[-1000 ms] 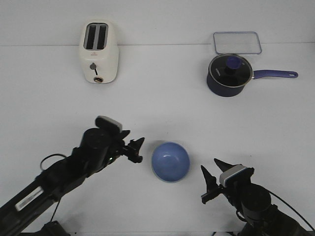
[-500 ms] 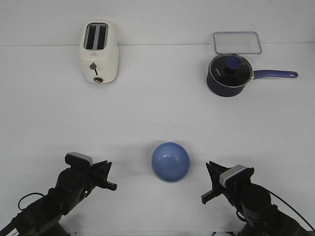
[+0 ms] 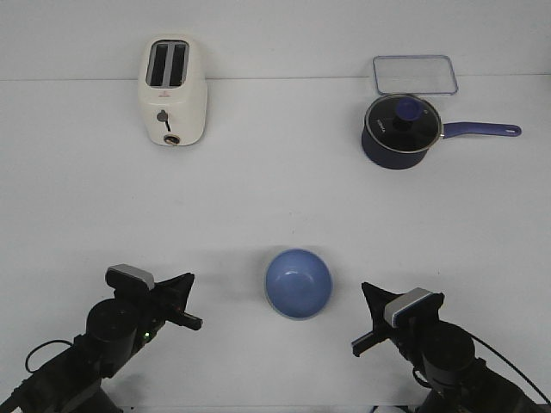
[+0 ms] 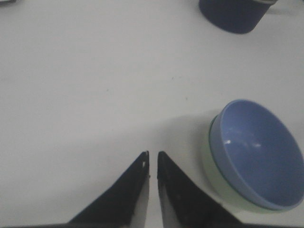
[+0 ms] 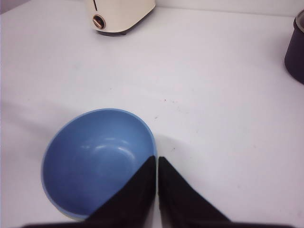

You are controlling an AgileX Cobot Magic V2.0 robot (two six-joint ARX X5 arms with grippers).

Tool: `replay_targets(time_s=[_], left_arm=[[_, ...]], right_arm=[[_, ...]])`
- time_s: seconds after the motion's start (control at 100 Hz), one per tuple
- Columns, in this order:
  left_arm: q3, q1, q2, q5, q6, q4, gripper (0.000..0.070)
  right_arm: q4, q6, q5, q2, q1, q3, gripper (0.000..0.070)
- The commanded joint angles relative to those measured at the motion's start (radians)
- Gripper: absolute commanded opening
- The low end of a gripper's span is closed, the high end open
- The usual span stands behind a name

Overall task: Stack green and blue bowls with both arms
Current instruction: 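Open the left gripper and withdraw it toward the robot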

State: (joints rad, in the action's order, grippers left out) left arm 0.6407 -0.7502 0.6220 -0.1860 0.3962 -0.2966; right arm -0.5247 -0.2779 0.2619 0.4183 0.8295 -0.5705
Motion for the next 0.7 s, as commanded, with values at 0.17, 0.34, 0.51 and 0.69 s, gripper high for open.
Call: replay_targets(time_s=[0.17, 0.34, 0.51, 0.69], left_arm=[[0.013, 0.002, -0.037, -0.008, -0.128, 0.096, 0.0015], [-0.092, 0.187, -0.156, 0.100, -0.332, 0.198, 0.0015], [-0.360, 0.489, -0.364, 0.126, -0.346, 0.365, 0.0015], [-0.551, 0.669, -0.544, 0.126, -0.330, 0.414, 0.0015]], right_arm=[[0.015, -0.012, 0.001, -0.001, 0.008, -0.004, 0.0009], [0.014, -0.012, 0.001, -0.001, 0.008, -0.004, 0.0009], [0.015, -0.012, 0.001, 0.000, 0.008, -0.004, 0.0009], [0.015, -0.012, 0.001, 0.000, 0.008, -0.005, 0.0009]])
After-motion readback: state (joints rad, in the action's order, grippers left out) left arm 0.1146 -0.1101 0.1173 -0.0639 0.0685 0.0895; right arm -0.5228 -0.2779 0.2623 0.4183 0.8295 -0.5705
